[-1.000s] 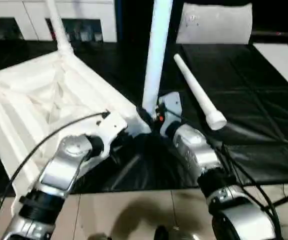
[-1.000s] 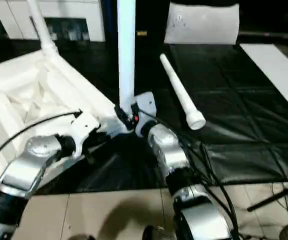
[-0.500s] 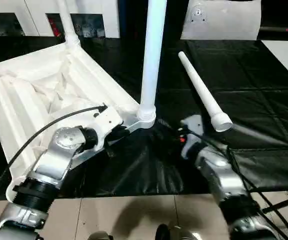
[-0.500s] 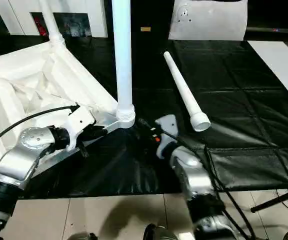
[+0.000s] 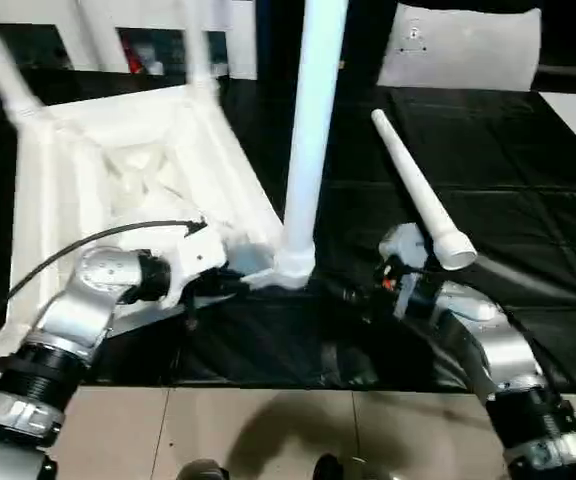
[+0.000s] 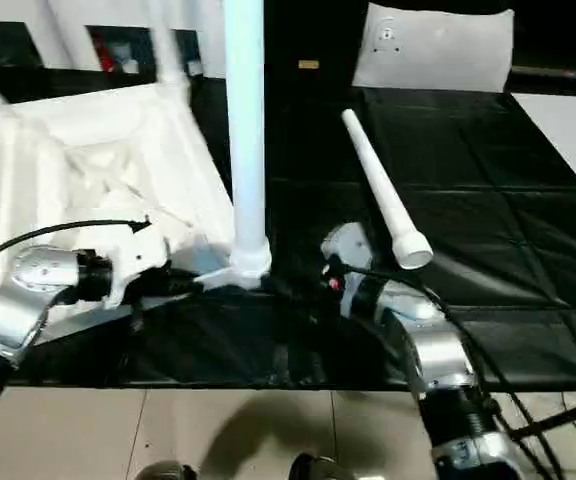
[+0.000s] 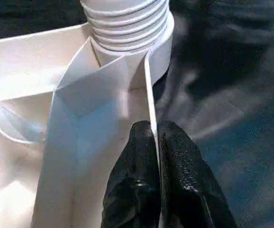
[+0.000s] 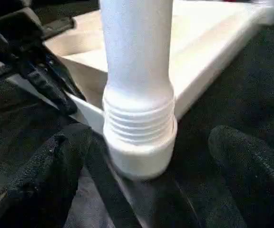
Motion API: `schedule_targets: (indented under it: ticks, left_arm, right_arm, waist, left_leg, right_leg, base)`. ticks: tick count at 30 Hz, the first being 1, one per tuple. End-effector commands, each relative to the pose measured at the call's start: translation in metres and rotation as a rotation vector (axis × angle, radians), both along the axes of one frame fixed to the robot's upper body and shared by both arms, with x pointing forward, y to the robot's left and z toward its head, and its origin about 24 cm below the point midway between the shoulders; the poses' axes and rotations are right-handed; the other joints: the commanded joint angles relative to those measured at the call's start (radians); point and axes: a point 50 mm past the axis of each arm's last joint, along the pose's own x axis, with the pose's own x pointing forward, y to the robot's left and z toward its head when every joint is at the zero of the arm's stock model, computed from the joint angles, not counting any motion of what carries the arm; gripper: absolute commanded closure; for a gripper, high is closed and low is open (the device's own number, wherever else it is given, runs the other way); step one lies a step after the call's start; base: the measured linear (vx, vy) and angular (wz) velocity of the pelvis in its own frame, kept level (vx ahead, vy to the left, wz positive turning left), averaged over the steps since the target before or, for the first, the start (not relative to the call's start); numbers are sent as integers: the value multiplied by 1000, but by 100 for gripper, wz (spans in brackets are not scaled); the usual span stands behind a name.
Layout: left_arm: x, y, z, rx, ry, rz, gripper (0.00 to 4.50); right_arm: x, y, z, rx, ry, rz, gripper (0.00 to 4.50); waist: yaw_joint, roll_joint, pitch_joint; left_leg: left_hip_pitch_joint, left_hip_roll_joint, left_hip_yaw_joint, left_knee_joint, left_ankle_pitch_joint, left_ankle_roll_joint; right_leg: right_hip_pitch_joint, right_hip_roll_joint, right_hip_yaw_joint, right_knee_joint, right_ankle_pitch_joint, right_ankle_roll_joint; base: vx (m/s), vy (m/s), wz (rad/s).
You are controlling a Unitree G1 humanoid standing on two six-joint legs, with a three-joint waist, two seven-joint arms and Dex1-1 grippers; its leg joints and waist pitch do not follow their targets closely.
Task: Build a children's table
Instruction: Insert table leg to table base
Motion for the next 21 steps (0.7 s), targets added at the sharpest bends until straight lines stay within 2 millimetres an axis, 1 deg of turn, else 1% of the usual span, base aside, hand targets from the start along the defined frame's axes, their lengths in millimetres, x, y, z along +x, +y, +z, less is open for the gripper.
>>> schedule_targets:
  ticks: [1,3,4,5,6,8,9,10,12,14,15,16,18,19,20,21]
  left_arm:
    - [-10,-12,-13,56,78,-146,450]
    - [-10,-13,-12,63,84,-179,450]
    - [-11,-13,-12,65,87,-189,450]
    - [-12,-14,-12,67,93,-212,450]
    - [-12,-15,-12,74,98,-235,450]
    - [-12,-15,-12,77,98,-246,450]
    - [-13,-16,-12,82,102,-264,450]
    - [-13,-16,-12,82,102,-264,450]
    - [-13,-17,-11,87,105,-289,450]
    - [-13,-18,-11,90,108,-302,450]
    - [-13,-19,-11,95,109,-316,450]
    - [-13,-19,-11,98,110,-321,450]
    - [-13,-19,-11,98,110,-323,450]
    - [-12,-20,-11,102,111,-330,450]
    - [-12,-20,-11,104,112,-334,450]
    - [-12,-20,-11,106,113,-338,450]
  right_arm:
    - [2,1,2,-48,3,70,6]
    - [3,3,3,-77,7,124,6]
    - [4,3,3,-84,10,138,6]
    - [4,4,3,-97,18,168,6]
    - [4,6,3,-109,30,212,6]
    - [3,7,3,-116,35,234,6]
    - [2,8,2,-127,43,274,6]
    - [2,8,2,-127,43,274,6]
    - [0,10,2,-136,54,319,6]
    - [1,11,1,-139,61,336,35]
    - [2,11,1,-141,67,345,35]
    - [2,12,1,-146,69,355,46]
    - [3,12,1,-148,69,358,54]
    - [3,11,1,-159,70,370,66]
    - [3,11,1,-163,72,378,66]
    - [4,11,1,-165,74,383,88]
  waist:
    - [-2,7,-87]
    - [3,6,-87]
    - [6,8,-87]
    - [6,5,-88]
    - [10,5,-90]
    - [12,4,-89]
    - [14,2,-91]
    - [15,0,-91]
    - [17,1,-92]
    - [17,0,-93]
    - [17,2,-92]
    - [17,1,-91]
    - [19,0,-92]
    - [20,2,-94]
    - [19,2,-94]
    - [20,3,-95]
  left_leg:
    - [-13,31,1,-54,19,107]
    - [-12,31,2,-52,10,96]
    - [-12,34,1,-53,3,91]
    - [-12,35,2,-52,-1,89]
    - [-12,34,2,-51,-2,87]
    - [-12,35,2,-51,-9,83]
    - [-13,34,2,-50,-14,78]
    - [-14,34,2,-50,-14,78]
    - [-17,33,2,-48,-9,79]
    - [-17,31,2,-47,-9,77]
    - [-17,31,2,-47,-14,73]
    - [-17,31,2,-47,-20,71]
    - [-17,31,2,-46,-17,68]
    - [-17,31,1,-45,-12,68]
    - [-18,31,2,-45,-11,69]
    - [-18,30,2,-44,-8,70]
  right_leg:
    - [82,-87,88,-53,-127,-178]
    - [82,-85,87,-54,-153,-168]
    - [80,-87,87,-53,-160,-168]
    - [80,-87,87,-53,-163,-167]
    - [81,-87,87,-51,-161,-167]
    - [80,-87,87,-51,-166,-162]
    - [82,-88,87,-52,-171,-159]
    - [83,-88,86,-51,-172,-157]
    - [84,-88,86,-50,-173,-151]
    - [83,-87,86,-51,-183,-145]
    - [82,-87,85,-52,-197,-143]
    - [82,-87,85,-54,-210,-139]
    - [83,-86,85,-53,-211,-134]
    - [82,-86,85,-52,-204,-134]
    - [82,-86,84,-52,-200,-135]
    - [82,-84,84,-50,-194,-138]
  base:
    - [0,0,0]
    - [0,0,0]
    - [0,0,0]
    - [0,0,0]
    - [0,0,0]
    - [0,0,0]
    - [0,0,0]
    - [0,0,0]
    - [0,0,0]
    - [0,0,0]
    - [0,0,0]
    - [0,0,0]
    - [0,0,0]
    - [0,0,0]
    - [0,0,0]
    - [0,0,0]
